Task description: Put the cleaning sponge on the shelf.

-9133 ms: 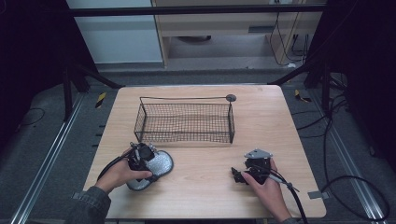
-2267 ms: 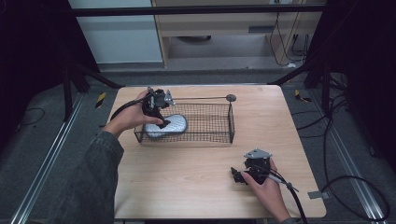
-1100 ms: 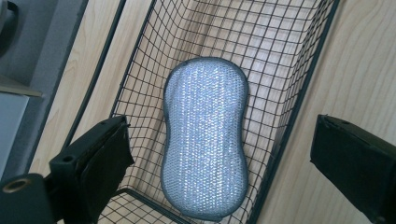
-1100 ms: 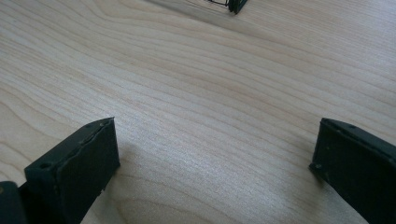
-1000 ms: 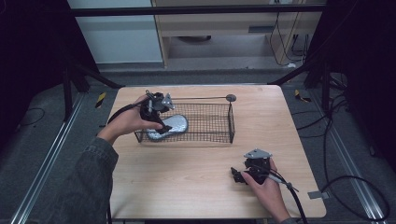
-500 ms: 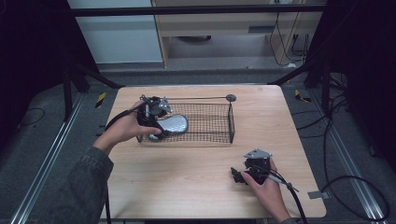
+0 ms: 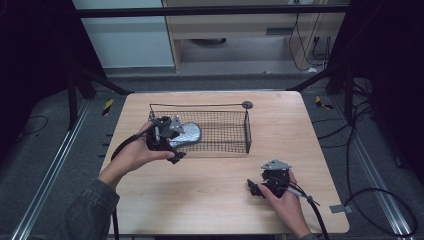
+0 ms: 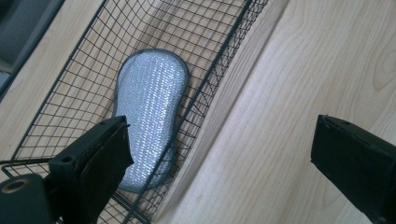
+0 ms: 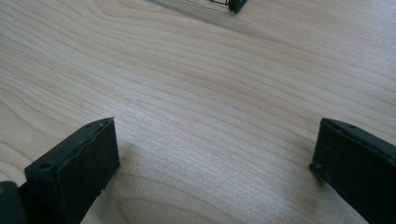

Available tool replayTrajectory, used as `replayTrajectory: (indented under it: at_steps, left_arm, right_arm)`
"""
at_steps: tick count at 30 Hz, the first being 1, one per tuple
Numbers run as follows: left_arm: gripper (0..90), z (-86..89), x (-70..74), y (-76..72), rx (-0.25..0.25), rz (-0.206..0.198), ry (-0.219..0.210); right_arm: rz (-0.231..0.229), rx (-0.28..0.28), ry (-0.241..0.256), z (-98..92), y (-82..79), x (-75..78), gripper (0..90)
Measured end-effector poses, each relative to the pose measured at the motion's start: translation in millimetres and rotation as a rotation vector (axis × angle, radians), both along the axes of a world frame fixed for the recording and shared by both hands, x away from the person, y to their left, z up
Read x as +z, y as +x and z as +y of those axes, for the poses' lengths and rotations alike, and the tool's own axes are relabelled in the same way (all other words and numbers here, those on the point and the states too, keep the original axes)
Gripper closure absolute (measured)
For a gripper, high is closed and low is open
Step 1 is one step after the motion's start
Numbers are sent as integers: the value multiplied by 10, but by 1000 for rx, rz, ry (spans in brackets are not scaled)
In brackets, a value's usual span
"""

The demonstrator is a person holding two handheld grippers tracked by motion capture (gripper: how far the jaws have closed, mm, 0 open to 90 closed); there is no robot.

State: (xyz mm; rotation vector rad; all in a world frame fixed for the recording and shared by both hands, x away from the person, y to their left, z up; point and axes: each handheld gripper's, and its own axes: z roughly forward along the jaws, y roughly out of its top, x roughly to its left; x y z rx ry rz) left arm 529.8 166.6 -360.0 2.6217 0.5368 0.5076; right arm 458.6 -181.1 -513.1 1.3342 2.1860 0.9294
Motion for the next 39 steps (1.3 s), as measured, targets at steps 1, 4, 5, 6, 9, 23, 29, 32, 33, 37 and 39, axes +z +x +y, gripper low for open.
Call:
replayTrajectory:
  at_steps: [1, 4, 5, 6, 9, 23, 29, 32, 33, 37, 39]
  left_arm:
    - [44, 0, -11, -23, 2, -2, 3]
    - [44, 20, -70, -113, 18, -2, -1]
    - [44, 28, -86, -134, 23, -2, -3]
    - [44, 39, -107, -160, 31, -2, -6]
    - [44, 81, -170, -234, 49, -4, -21]
    - [47, 370, -382, -448, 146, 4, -96]
    - [47, 587, -449, -542, 202, 0, -126]
    - [47, 701, -465, -569, 236, -8, -159]
    - [47, 744, -482, -570, 254, -7, -176]
    - [48, 921, -618, -540, 321, 21, -192]
    - [50, 1011, -685, -516, 346, 31, -193]
  right_arm:
    - [0, 0, 0, 0, 0, 0, 7]
    - [0, 0, -1, 0, -1, -1, 7]
    - [0, 0, -1, 0, -1, 0, 7]
    - [0, 0, 0, 0, -1, 0, 7]
    - [0, -1, 0, 1, -1, 0, 7]
    - [-1, -1, -1, 0, -2, -1, 7]
    - [-1, -1, -1, 0, -2, -1, 7]
    - [-1, -1, -1, 0, -3, -1, 7]
    - [-1, -1, -1, 0, -2, -1, 7]
    - [-1, 0, -1, 1, -3, -1, 7]
    - [0, 0, 0, 1, -4, -1, 7]
